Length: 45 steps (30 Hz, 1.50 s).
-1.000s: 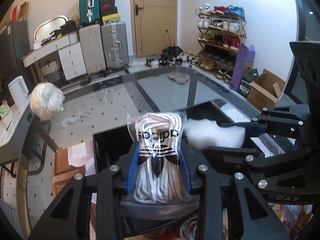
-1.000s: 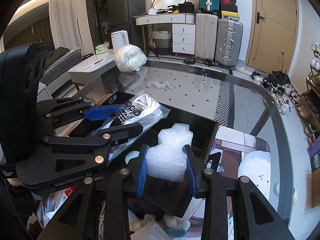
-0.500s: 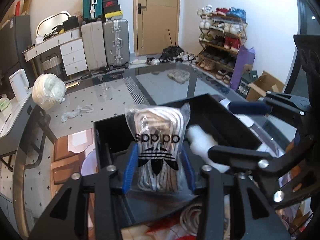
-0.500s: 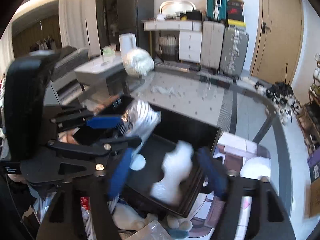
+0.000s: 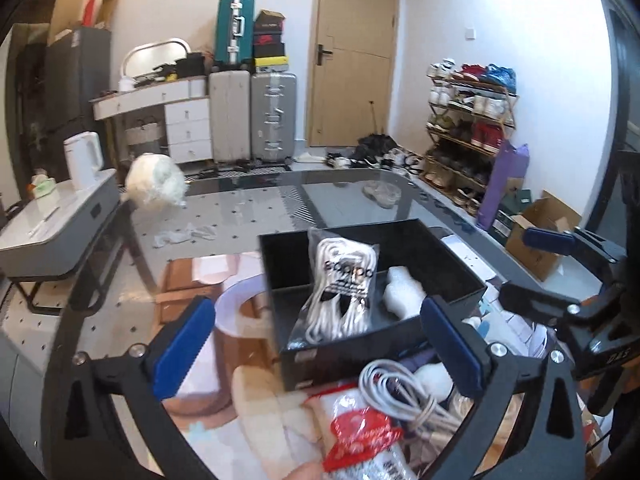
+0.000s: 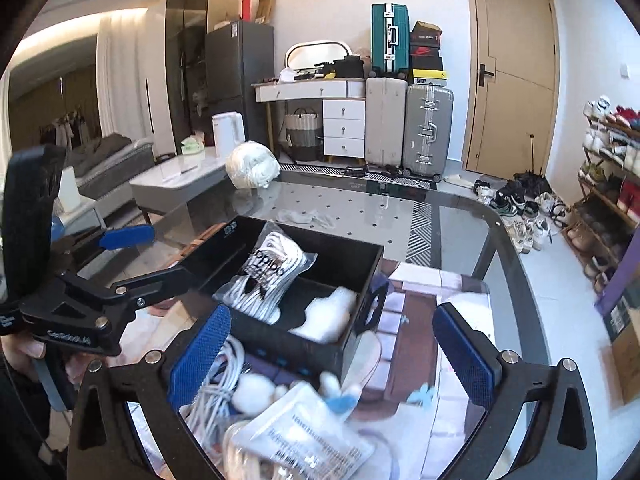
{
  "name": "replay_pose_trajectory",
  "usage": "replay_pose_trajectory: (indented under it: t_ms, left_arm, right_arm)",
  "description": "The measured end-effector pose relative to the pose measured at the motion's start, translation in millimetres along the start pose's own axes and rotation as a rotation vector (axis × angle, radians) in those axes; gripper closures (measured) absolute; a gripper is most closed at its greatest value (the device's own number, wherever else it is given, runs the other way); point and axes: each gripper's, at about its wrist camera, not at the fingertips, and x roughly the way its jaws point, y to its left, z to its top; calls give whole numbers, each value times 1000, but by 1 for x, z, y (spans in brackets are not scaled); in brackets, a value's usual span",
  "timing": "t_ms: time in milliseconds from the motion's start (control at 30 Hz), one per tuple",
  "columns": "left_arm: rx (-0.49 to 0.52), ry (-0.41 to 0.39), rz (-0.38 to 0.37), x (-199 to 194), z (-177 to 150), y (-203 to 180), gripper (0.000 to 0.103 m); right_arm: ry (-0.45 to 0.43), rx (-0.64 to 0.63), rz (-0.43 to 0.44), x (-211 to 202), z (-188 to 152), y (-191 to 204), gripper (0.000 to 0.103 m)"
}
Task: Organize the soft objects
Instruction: 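Withdraw both grippers from the box back toward the pile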
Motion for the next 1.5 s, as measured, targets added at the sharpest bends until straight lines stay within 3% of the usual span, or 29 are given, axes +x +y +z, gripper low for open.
replay_pose_trajectory:
  t_ms: [100, 200, 700, 800, 1133, 1500]
  left_arm:
    - [-39, -38, 47, -15, -7, 2, 0]
    - [-75, -47, 36, -23, -15, 5, 0]
    - [-56, -55, 75, -39, -50, -5, 0]
    - [-47, -66, 55, -43, -57, -6, 0]
    - [23, 21, -14, -37, -77, -19, 0]
    - [66, 75, -13, -29, -86, -26, 0]
  right_arm:
    - [-10, 2, 4, -13, -6, 0, 0]
    - [-13, 23, 2, -23, -16, -2, 0]
    - [54, 100, 5, -37, -57, -2, 0]
    - [84, 88, 8, -33, -62, 1, 0]
    - [158, 61, 22, -19, -74, 2, 0]
    - [184, 17, -21, -19, -79, -6, 0]
